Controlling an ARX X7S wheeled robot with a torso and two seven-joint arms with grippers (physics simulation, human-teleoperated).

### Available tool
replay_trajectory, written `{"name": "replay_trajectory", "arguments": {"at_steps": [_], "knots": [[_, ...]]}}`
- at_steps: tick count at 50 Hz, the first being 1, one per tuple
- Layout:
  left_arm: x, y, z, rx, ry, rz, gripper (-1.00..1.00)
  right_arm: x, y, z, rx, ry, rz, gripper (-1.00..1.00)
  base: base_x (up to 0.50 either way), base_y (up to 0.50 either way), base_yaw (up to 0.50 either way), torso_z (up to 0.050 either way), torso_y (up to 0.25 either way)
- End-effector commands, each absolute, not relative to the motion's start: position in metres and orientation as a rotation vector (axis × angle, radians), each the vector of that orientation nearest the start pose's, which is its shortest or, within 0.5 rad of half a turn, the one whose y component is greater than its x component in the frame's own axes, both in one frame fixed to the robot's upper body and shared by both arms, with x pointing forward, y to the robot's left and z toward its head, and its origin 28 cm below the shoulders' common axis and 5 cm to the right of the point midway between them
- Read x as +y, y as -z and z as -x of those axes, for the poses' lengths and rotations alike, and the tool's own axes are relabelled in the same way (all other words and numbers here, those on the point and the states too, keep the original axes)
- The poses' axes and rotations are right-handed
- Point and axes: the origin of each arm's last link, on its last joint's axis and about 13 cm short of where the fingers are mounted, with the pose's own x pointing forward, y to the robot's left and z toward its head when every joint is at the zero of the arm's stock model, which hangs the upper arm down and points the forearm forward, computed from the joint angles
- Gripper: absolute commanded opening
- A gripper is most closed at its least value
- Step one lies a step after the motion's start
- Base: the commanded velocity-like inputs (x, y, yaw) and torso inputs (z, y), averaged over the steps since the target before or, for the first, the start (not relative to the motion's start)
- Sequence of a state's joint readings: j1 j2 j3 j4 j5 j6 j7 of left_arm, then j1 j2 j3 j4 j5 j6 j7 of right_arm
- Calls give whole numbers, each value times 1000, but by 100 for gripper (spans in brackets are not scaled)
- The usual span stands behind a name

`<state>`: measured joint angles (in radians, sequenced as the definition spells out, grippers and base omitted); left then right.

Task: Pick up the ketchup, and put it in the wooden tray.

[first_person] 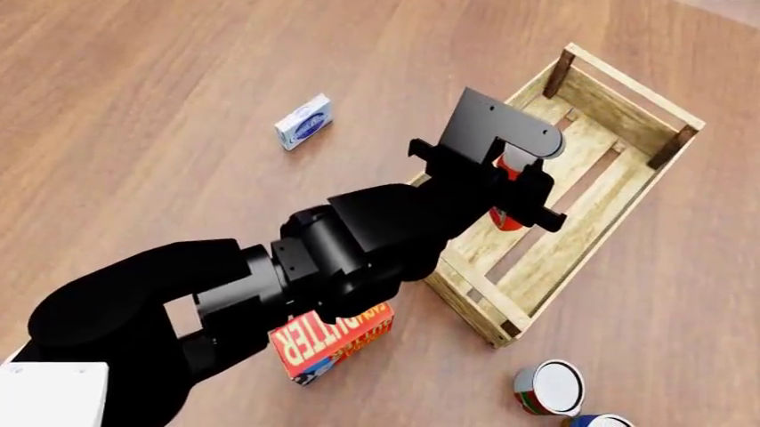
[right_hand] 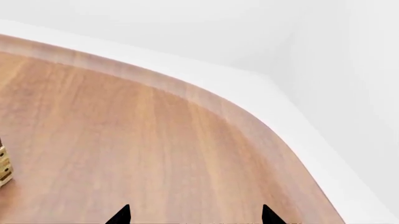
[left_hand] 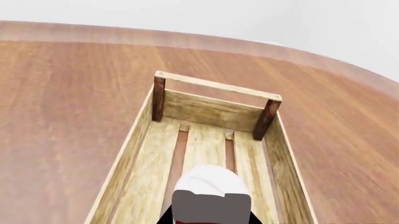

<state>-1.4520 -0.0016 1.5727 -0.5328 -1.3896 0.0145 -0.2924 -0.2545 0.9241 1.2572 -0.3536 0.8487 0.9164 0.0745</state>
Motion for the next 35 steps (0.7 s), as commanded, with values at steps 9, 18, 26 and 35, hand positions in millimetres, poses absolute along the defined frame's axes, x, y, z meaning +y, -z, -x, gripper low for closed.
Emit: {"name": "replay_trajectory", "arguments": {"at_steps": [9, 18, 26, 35], "knots": [[36, -217, -352, -7, 759, -84, -100, -365, -237, -101, -21, 657, 88, 100, 0, 0, 0, 0, 0], [35, -217, -351, -9, 762, -84, -100, -363, -237, -98, -21, 661, 89, 100, 0, 0, 0, 0, 2], [34, -218, -350, -14, 765, -86, -100, -363, -237, -96, -23, 661, 88, 100, 0, 0, 0, 0, -56], [33, -220, -348, -22, 763, -89, -100, -366, -237, -93, -24, 659, 88, 100, 0, 0, 0, 0, -74]]}}
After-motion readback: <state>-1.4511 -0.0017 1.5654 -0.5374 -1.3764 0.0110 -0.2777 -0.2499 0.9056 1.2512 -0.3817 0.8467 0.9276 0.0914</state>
